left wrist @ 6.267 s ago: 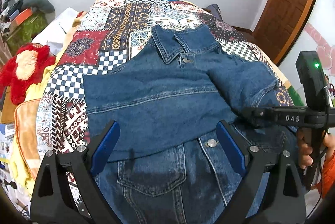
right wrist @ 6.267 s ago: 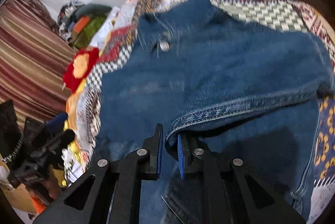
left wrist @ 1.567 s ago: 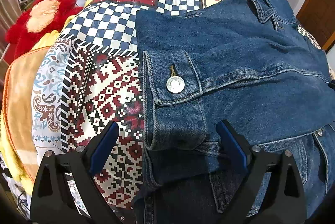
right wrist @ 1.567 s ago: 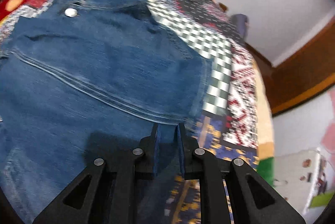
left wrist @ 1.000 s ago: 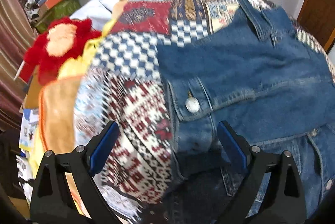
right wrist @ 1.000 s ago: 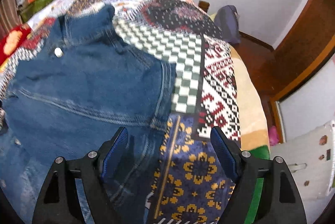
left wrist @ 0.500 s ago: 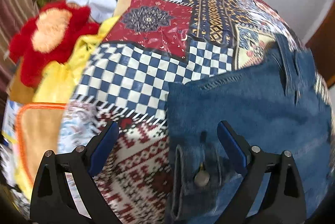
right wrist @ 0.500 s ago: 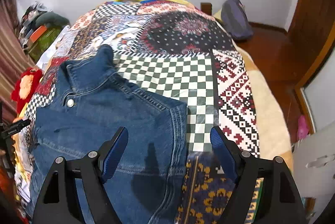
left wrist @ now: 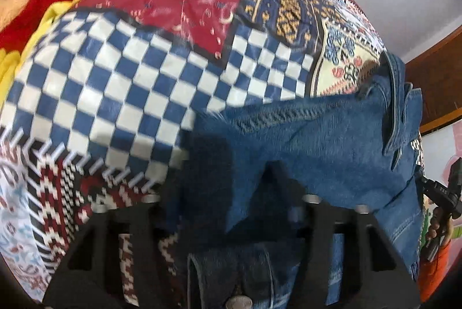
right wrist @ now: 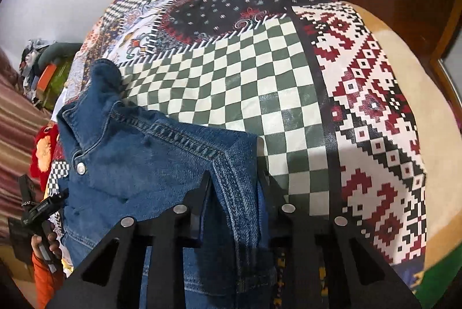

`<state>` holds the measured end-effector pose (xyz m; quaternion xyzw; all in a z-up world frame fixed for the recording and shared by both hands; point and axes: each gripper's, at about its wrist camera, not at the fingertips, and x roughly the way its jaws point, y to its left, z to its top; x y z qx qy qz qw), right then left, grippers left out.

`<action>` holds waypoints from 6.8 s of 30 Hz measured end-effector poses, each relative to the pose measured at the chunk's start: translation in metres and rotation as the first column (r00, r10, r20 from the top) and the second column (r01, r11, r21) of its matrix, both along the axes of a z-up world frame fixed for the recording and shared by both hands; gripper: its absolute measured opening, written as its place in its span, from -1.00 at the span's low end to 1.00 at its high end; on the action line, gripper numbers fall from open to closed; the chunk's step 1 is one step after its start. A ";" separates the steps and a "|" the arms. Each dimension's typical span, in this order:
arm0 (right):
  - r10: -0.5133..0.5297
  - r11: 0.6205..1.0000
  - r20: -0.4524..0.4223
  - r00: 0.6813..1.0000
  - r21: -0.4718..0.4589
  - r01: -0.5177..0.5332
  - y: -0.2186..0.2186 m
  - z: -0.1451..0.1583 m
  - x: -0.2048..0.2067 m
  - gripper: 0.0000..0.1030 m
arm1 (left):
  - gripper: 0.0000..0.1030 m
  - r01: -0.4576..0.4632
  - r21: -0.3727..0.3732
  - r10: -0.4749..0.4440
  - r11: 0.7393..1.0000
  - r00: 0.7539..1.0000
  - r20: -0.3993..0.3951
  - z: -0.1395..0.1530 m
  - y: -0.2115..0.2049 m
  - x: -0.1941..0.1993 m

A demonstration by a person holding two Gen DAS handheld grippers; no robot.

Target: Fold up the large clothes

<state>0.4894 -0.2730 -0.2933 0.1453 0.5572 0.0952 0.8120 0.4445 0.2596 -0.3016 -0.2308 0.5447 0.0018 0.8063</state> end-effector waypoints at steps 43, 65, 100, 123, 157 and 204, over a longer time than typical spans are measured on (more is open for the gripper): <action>0.220 0.894 0.217 0.951 -0.436 -0.107 0.075 0.011 0.114 -0.09 | -0.45 0.017 0.418 -0.078 0.908 0.988 0.130 0.023 0.001 0.073; 0.284 0.887 0.363 0.887 -0.451 -0.099 0.079 0.152 -0.040 0.49 | 0.62 -0.003 0.459 -0.123 0.888 0.962 0.244 0.152 -0.038 -0.058; 0.024 0.996 0.085 0.996 -0.084 -0.017 -0.013 0.053 -0.259 0.83 | 0.88 -0.160 -0.180 0.162 0.971 0.987 -0.007 0.025 -0.024 -0.277; -0.044 0.986 0.154 0.987 0.168 0.018 -0.011 0.054 -0.259 -0.60 | -0.77 -0.020 -0.081 0.036 0.997 0.977 0.210 0.075 -0.048 -0.248; 0.096 0.995 0.437 0.894 -0.067 -0.074 0.082 0.169 0.056 -0.79 | -0.79 -0.071 0.079 0.032 0.994 0.911 0.411 0.160 0.002 0.021; 0.296 0.944 0.255 0.921 -0.227 -0.241 0.080 0.111 0.022 -0.73 | 0.85 0.050 0.364 -0.117 0.930 0.979 0.165 0.126 -0.023 0.012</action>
